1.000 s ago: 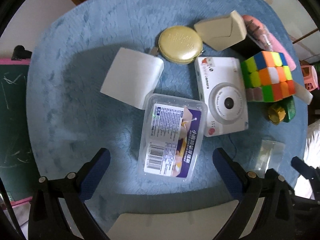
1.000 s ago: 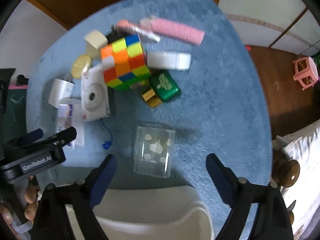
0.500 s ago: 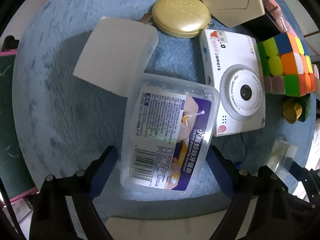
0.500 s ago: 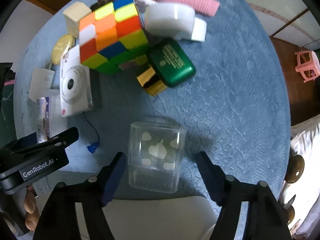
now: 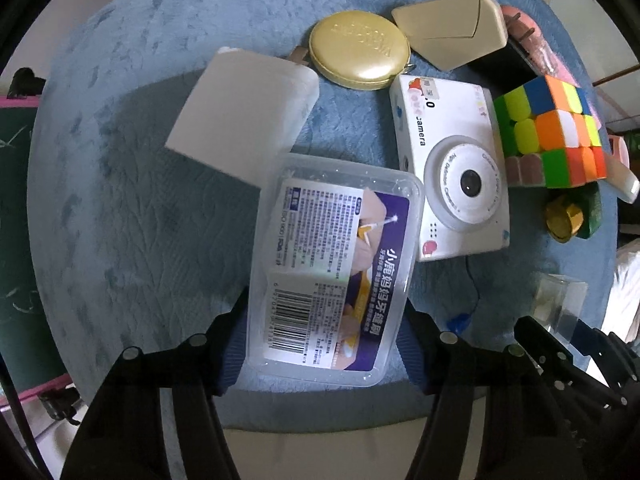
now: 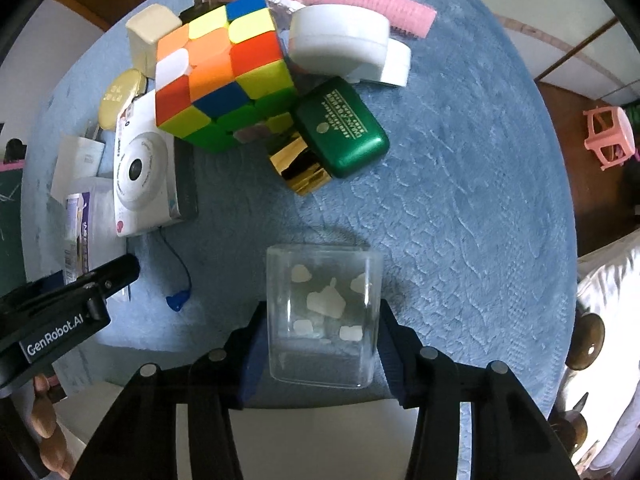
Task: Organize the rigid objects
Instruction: 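Close the left tool on the labelled box while the right tool grasps the clear cube box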
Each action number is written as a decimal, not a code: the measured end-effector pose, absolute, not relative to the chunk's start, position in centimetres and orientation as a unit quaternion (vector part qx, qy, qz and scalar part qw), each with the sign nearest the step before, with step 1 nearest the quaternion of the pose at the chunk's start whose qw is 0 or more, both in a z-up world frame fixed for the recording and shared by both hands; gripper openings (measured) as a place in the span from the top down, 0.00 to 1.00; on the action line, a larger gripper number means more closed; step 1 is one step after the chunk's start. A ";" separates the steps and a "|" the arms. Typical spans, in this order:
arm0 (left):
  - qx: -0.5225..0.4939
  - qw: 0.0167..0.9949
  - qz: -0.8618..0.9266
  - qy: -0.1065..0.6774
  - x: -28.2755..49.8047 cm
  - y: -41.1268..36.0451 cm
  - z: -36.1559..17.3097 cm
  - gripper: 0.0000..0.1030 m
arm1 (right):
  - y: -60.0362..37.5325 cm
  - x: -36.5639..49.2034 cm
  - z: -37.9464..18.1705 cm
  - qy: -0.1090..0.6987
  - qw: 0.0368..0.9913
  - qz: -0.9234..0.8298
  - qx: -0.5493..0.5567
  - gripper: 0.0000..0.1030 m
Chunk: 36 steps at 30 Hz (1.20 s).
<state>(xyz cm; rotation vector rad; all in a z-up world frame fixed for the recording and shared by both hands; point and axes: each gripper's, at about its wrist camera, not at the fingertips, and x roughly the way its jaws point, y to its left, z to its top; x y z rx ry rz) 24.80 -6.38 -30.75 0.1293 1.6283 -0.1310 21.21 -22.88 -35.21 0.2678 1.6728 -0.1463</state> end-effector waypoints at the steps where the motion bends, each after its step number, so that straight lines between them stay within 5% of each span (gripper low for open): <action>1: 0.055 0.687 -0.059 0.722 24.5 -6.3 -30.0 0.34 | -22.9 21.1 -35.1 0.737 0.661 -0.063 0.123 0.52; 9: 0.046 0.745 -0.059 0.663 22.2 -4.2 -22.7 0.35 | -22.7 19.8 -31.1 0.699 0.694 -0.042 0.167 0.52; 21: 0.062 0.849 -0.071 0.520 13.4 -3.7 -8.6 0.34 | -21.6 15.5 -17.8 0.596 0.792 -0.009 0.132 0.52; 36: 0.047 0.896 -0.073 0.436 5.1 -0.5 -3.5 0.34 | -17.8 5.8 -5.5 0.504 0.862 0.005 0.056 0.52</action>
